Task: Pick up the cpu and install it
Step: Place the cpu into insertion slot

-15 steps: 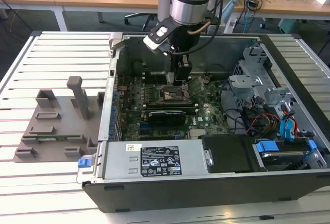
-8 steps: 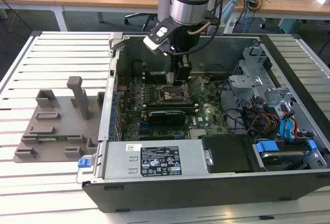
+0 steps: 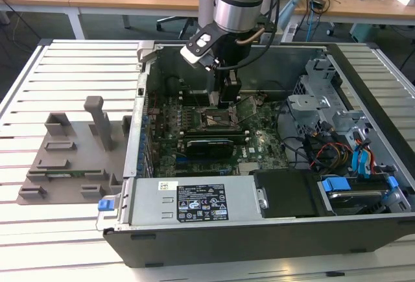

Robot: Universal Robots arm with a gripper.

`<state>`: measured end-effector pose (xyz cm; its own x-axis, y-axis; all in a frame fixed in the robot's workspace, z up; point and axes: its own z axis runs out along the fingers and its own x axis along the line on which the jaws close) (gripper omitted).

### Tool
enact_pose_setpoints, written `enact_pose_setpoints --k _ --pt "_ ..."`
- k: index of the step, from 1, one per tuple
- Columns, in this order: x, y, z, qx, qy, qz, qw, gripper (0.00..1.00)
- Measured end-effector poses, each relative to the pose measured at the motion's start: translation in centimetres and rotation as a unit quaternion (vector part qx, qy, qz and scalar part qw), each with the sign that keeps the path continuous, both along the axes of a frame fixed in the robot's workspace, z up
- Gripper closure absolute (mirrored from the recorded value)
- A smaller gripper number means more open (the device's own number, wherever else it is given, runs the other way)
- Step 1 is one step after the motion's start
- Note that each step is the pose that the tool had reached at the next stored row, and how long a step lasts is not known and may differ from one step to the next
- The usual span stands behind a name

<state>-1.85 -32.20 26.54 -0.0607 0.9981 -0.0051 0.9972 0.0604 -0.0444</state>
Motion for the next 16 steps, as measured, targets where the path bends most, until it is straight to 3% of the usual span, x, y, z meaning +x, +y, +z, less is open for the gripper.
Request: enact_pose_setpoints --k 11,16 --pt "0.0 0.0 -0.64 -0.0002 0.0 0.0 1.0 0.45" --pt "-0.01 0.47 -0.88 -0.0003 0.0001 0.0 1.0 0.45"
